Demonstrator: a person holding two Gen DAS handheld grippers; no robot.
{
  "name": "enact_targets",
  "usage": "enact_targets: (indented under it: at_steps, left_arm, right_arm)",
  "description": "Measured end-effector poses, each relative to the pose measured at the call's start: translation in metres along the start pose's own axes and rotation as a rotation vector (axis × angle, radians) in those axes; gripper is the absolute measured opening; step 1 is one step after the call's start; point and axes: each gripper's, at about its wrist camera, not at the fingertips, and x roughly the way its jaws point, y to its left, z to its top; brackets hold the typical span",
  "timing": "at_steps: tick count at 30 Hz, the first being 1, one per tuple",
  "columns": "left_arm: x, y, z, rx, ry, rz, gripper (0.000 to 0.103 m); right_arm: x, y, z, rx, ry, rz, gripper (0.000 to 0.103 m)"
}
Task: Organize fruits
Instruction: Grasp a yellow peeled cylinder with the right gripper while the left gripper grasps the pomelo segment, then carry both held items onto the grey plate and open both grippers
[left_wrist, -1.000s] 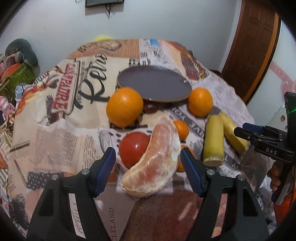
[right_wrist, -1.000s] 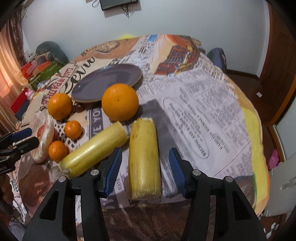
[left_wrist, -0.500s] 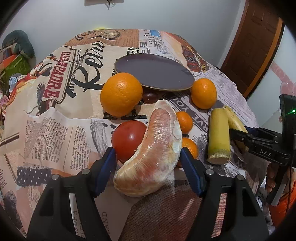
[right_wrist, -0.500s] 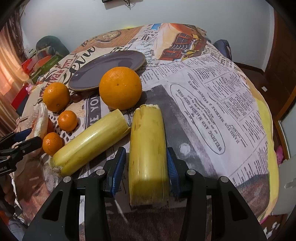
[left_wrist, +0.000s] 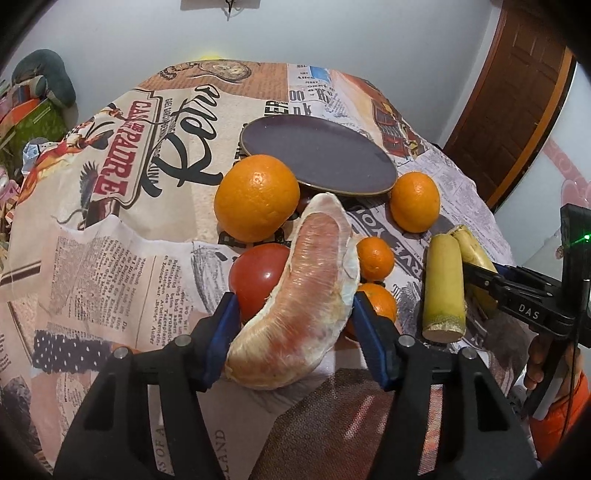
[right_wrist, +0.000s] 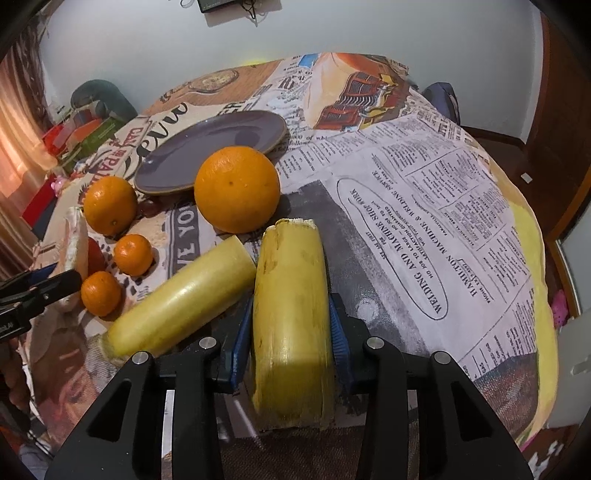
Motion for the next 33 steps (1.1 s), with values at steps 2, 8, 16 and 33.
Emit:
enact_targets:
  at_steps: [2,8,16,33]
  left_arm:
    - [-0.004,0.001,0.001,-0.007,-0.009,-0.002,0.059]
    - [-0.03,0.002,0.009,-0.002,-0.089,0.012,0.057]
    - [-0.052,0.003,0.023,-0.014,-0.163,0.028,0.057]
    - [-0.077,-0.004,0.078,0.018,-0.301,0.046,0.057]
  right_arm:
    - [-0.006,0.001,0.002,0.0,-0.018,-0.003,0.036]
    - [-0.025,0.006,0.01,-0.003,-0.073,0.001,0.036]
    - [-0.044,0.022,0.027,-0.034,-0.144,0.016,0.035]
    - [-0.061,0.05,0.082,-0.099,-0.295,0.043,0.035]
